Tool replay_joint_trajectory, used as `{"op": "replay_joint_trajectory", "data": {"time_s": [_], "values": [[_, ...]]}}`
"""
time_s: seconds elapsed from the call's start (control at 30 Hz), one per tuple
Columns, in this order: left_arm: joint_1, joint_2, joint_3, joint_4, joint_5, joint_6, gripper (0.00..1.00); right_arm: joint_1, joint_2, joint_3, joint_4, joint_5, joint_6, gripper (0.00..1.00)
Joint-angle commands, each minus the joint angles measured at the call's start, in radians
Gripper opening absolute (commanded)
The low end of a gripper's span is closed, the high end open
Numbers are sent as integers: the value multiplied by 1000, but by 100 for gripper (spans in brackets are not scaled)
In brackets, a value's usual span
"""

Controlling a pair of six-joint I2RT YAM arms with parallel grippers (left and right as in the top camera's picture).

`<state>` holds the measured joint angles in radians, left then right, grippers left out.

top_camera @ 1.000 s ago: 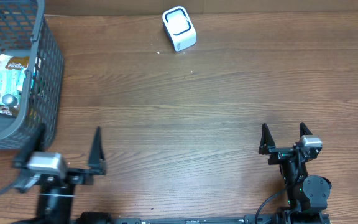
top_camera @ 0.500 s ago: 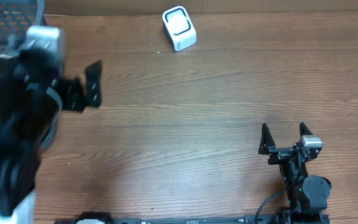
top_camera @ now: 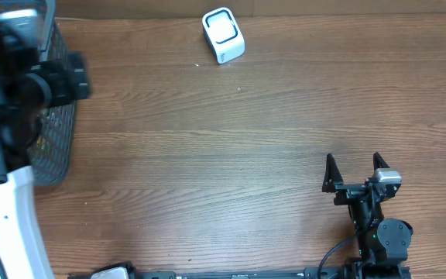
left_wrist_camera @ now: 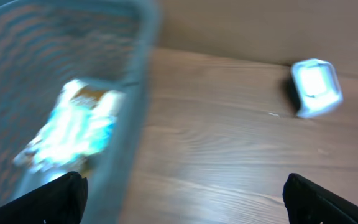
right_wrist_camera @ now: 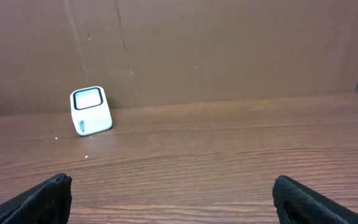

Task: Scan the item barcode
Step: 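Reach the left gripper into the grey basket and grasp the yellow bottle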

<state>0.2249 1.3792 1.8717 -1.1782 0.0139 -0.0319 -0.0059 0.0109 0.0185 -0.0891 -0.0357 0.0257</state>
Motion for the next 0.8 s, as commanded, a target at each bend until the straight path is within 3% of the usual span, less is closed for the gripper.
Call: {"op": "replay_joint_trajectory", "data": {"time_s": [0.0,0.27,0.77], "values": [[119,5,22,-6,-23,-24,100,4,-8,-10,6,13,-4,100],[328,51,8,-30,-23,50,99,4,-8,-10,6,13,-4,100],[394,402,1,-77,-25,167,100,4,-8,-10,6,13,-4,100]]}}
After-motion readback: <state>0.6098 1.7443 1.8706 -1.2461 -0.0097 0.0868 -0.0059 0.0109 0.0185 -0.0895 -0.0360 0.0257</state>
